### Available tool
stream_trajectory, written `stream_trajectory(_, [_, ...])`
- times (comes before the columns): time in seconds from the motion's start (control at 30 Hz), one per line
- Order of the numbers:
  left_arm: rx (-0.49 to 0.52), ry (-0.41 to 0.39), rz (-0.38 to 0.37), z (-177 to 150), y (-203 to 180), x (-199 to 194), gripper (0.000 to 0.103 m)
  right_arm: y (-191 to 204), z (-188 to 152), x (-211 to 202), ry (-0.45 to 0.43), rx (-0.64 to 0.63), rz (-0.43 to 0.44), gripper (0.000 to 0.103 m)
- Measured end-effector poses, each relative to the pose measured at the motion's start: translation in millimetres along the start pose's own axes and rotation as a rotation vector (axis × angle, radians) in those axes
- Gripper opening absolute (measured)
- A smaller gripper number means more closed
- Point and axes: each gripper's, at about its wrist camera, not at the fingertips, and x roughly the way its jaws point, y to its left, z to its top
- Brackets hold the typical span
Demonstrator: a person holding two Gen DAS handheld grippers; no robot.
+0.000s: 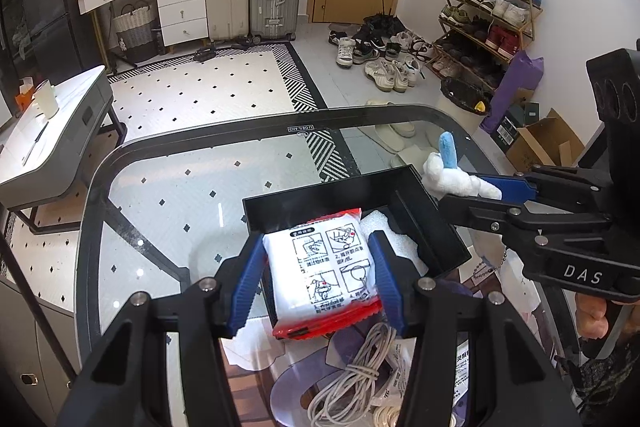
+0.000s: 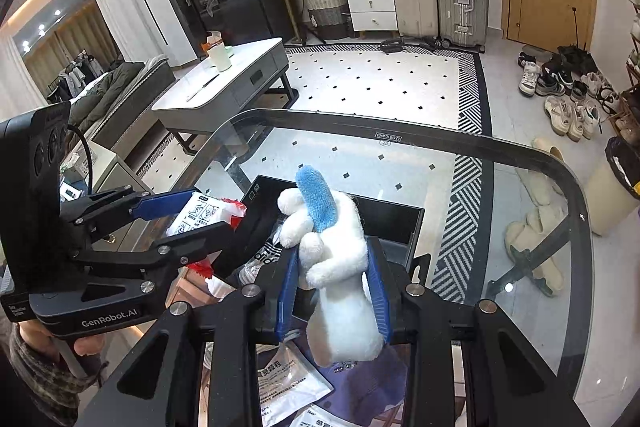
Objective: Organize soft objects
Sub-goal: 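Lift the plush toy and red-edged packet and carry both over the black box, then lower the packet and plush toy into the black box and open both grippers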
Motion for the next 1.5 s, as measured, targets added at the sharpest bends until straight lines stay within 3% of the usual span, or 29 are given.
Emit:
stream_trajectory(0.63, [-0.015,0.072,-0.017,4,2,46,0.052,-15,22,51,0.044,0.035,0.028,0.033])
stream_trajectory(1.17, [-0.007,0.129,-0.046,1,-2,70,0.055,-18,18,90,0.114,0.058,0.045,0.033])
stream_trajectory(1.3, [0.015,0.135,-0.045,-1,-7,69,0.061,-18,16,89,0.112,0.054,0.042,0.039])
stream_trajectory(1.37, [0.027,0.137,-0.051,-2,-10,67,0.069,-17,16,85,0.099,0.056,0.041,0.058])
stream_trajectory(1.43, [0.041,0.131,-0.043,-2,-13,64,0.082,-17,17,79,0.083,0.059,0.040,0.063])
stream_trajectory(1.5, [0.050,0.126,-0.042,-2,-14,60,0.086,-18,17,74,0.075,0.063,0.033,0.067])
